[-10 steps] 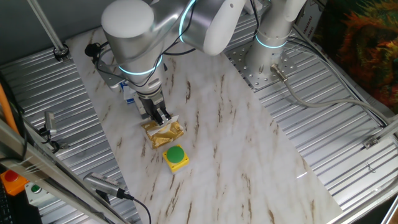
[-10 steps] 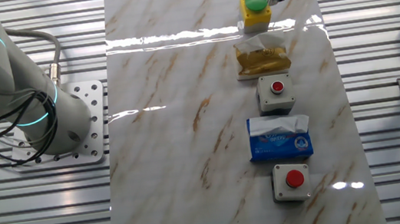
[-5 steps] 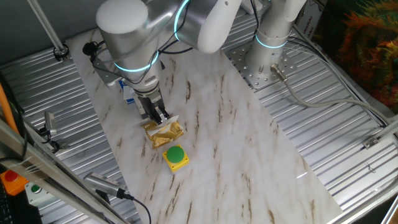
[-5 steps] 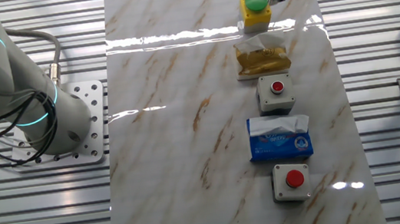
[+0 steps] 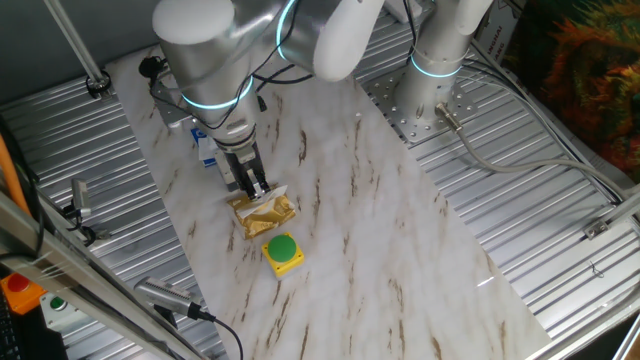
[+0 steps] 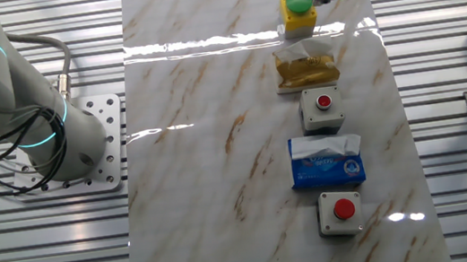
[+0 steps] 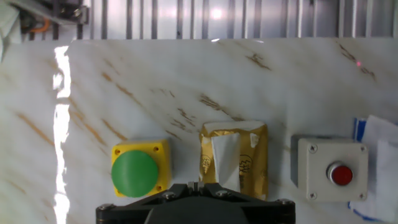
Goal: Press three buttons from left to right in sequence
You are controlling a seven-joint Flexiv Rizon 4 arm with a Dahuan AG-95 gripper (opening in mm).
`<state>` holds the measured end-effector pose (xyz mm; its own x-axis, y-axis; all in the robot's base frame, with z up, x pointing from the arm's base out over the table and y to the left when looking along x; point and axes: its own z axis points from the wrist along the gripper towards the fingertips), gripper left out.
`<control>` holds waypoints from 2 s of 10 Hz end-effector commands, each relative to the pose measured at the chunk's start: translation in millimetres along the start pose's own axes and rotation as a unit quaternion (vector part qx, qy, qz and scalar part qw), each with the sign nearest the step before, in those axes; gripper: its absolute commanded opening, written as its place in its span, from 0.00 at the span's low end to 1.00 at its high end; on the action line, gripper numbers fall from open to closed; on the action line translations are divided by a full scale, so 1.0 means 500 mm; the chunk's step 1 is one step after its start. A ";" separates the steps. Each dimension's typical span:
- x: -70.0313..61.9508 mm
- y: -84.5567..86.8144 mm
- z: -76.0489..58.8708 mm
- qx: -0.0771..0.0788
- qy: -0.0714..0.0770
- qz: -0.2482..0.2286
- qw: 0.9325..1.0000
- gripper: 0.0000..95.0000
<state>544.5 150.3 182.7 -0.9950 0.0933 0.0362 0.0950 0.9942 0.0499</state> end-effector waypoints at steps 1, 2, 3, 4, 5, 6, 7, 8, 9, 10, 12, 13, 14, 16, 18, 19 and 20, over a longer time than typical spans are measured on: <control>0.041 -0.040 0.012 0.050 -0.033 -0.002 0.998 0.00; 0.051 -0.056 0.011 0.048 -0.033 -0.013 0.998 0.00; 0.058 -0.082 0.001 0.047 -0.030 -0.027 0.998 0.00; 0.060 -0.091 -0.003 0.047 -0.028 -0.030 0.998 0.00; 0.065 -0.117 -0.008 0.046 -0.028 -0.042 0.998 0.00; 0.066 -0.128 -0.008 0.045 -0.028 -0.050 0.997 0.00; 0.068 -0.164 -0.006 0.043 -0.028 -0.068 0.996 0.00; 0.068 -0.181 -0.005 0.040 -0.029 -0.074 0.996 0.00; 0.066 -0.200 -0.004 0.040 -0.030 -0.082 0.995 0.00; 0.062 -0.223 -0.004 0.035 -0.030 -0.093 0.995 0.00; 0.050 -0.256 -0.018 0.030 -0.024 -0.108 0.993 0.00; 0.039 -0.272 -0.030 0.028 -0.021 -0.116 0.993 0.00; 0.037 -0.275 -0.032 0.028 -0.021 -0.118 0.992 0.00; 0.034 -0.282 -0.024 0.028 -0.023 -0.122 0.992 0.00; 0.034 -0.282 -0.024 0.029 -0.023 -0.123 0.992 0.00; 0.034 -0.282 -0.024 0.027 -0.024 -0.122 0.992 0.00; 0.034 -0.282 -0.024 0.023 -0.024 -0.119 0.992 0.00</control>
<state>513.3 10.1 188.2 -0.9899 -0.1403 -0.0218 -0.1403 0.9901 -0.0018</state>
